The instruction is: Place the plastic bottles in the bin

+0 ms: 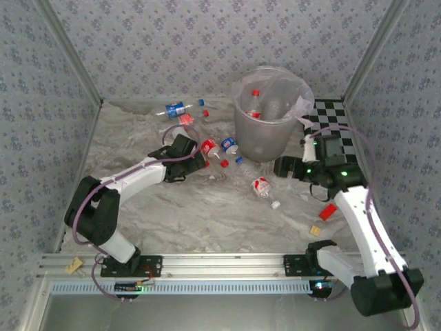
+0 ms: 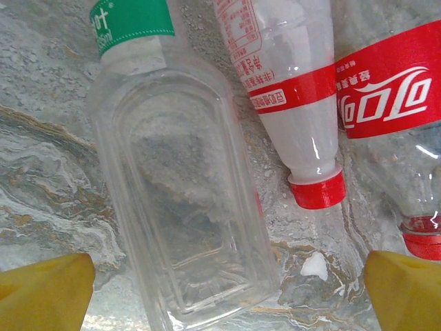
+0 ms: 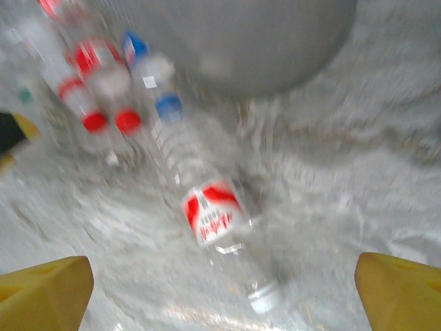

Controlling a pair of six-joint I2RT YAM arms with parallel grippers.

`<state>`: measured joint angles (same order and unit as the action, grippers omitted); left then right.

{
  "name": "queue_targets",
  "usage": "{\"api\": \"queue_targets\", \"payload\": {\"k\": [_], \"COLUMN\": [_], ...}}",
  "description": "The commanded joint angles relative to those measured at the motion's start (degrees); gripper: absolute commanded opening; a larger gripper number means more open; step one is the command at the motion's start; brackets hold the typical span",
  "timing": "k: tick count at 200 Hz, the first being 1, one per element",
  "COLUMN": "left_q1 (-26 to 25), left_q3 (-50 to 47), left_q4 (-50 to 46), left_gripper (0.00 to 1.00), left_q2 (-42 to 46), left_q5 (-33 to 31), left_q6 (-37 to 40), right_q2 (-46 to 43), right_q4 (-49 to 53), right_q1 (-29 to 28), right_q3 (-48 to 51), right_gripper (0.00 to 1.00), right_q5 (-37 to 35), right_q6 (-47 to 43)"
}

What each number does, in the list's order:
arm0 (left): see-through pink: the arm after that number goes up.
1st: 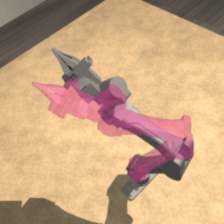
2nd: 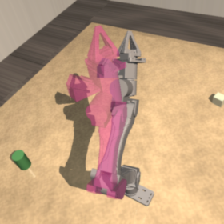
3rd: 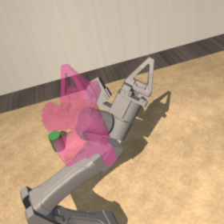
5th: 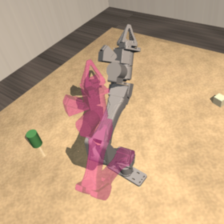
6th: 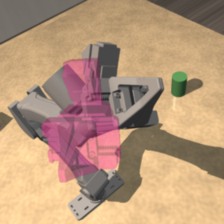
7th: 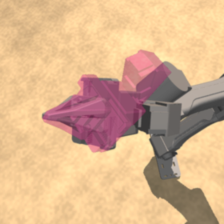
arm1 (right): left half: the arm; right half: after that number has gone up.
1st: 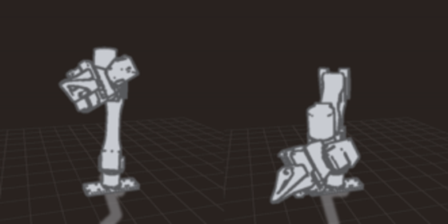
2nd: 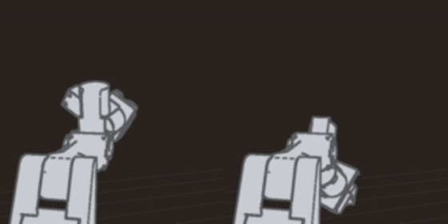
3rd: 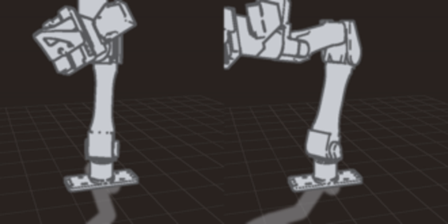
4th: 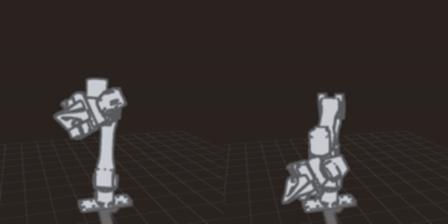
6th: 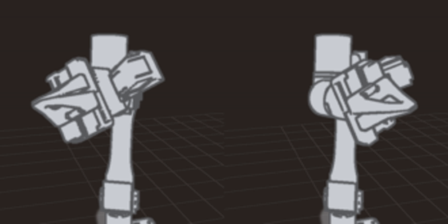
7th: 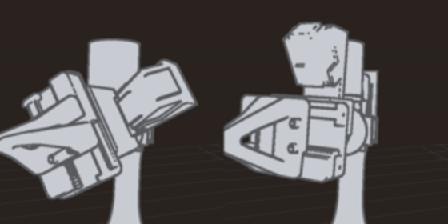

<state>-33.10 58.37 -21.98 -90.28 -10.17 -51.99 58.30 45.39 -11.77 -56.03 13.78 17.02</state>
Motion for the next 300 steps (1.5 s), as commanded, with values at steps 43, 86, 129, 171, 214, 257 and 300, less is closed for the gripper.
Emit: {"api": "queue_targets", "payload": {"k": [43, 86, 129, 171, 214, 257, 300], "left_q1": [-0.55, -0.56, -2.82, -6.68, -12.22, -14.93, -15.37], "left_q3": [-2.83, -6.38, -7.7, -9.55, -9.73, -7.76, -8.78], "left_q4": [0.42, 1.98, 4.53, 17.56, 27.02, 25.82, 25.82], "left_gripper": [1.0, 1.0, 1.0, 1.0, 0.96, 0.97, 1.0], "left_q2": [11.31, 19.88, 25.82, 27.83, 23.89, 18.75, 18.31], "left_q5": [1.57, 6.52, 11.6, 18.75, 19.66, 17.6, 9.55], "left_q6": [0.68, 0.64, -1.27, -0.87, 1.57, 3.46, 1.74], "right_q2": [16.87, 23.34, 17.07, 8.0, 7.09, 7.57, 7.48], "right_q4": [-11.46, -17.07, -12.5, -18.01, -35.97, -42.46, -42.25], "right_q1": [-14.56, -16.76, -17.36, -17.55, -22.56, -26.67, -29.06], "right_q3": [7.93, 9.14, 7.43, 5.54, 9.54, 10.19, 9.61], "right_gripper": [0.96, 0.7, 0.47, 0.46, 0.43, 0.42, 0.42], "right_q5": [-8.14, -10.7, -10.96, 1.73, 4.58, 4.52, 3.28], "right_q6": [2.3, 2.06, 3.18, 7.2, 11.5, 13.07, 13.05]}}
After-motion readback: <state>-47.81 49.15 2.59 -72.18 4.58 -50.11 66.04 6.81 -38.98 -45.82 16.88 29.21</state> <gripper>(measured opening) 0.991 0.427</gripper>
